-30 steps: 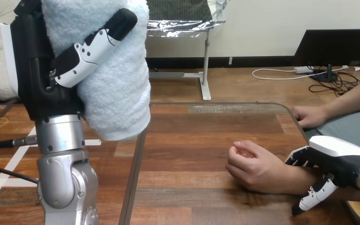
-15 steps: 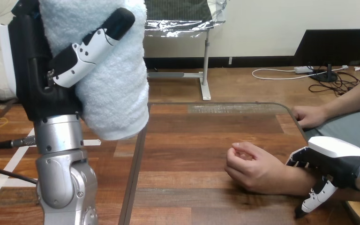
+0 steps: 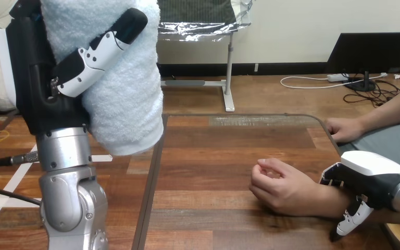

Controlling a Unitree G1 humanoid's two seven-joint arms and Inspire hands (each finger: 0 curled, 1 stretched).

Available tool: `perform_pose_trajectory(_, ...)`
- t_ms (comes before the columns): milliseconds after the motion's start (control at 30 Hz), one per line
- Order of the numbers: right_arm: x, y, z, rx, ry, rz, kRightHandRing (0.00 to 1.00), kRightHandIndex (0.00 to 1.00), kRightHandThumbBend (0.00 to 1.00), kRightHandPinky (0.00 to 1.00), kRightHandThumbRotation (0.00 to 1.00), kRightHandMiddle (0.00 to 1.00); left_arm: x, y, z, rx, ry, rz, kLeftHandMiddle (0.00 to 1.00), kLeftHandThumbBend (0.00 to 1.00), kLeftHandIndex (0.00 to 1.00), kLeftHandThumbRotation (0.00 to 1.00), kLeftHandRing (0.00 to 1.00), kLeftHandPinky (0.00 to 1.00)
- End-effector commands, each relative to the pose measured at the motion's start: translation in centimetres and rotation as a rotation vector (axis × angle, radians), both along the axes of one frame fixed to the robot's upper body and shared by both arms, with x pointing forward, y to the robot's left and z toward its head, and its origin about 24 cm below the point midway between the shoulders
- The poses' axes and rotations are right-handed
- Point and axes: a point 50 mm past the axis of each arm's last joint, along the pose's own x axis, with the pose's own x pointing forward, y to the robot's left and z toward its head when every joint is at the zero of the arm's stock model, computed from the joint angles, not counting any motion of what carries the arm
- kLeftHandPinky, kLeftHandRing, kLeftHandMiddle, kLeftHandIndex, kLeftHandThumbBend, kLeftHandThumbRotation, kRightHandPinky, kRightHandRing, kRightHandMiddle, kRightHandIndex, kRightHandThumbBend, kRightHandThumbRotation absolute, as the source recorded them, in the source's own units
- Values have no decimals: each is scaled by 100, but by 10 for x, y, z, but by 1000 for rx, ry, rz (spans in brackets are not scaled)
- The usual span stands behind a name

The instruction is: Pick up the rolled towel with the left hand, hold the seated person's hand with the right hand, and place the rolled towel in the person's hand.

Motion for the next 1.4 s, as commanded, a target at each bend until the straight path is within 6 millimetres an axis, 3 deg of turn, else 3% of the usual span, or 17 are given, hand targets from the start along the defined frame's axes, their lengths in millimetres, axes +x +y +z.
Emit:
perform_pose_trajectory(0,0,0,0,-5,-8,8,50,57,95,39,5,56,3,-3,11,6,-46,-13,29,53,37,0,22,17)
perform_pose_trajectory(600,0,1,-4,43,-70,-16,26,45,94,20,0,36,3,-3,8,0,-29,-24,30,51,37,0,22,17)
perform_pose_trajectory(1367,3,2,-1,88,-177,-28,22,37,90,16,0,31,12,-9,-5,11,0,-54,31,47,39,0,23,18)
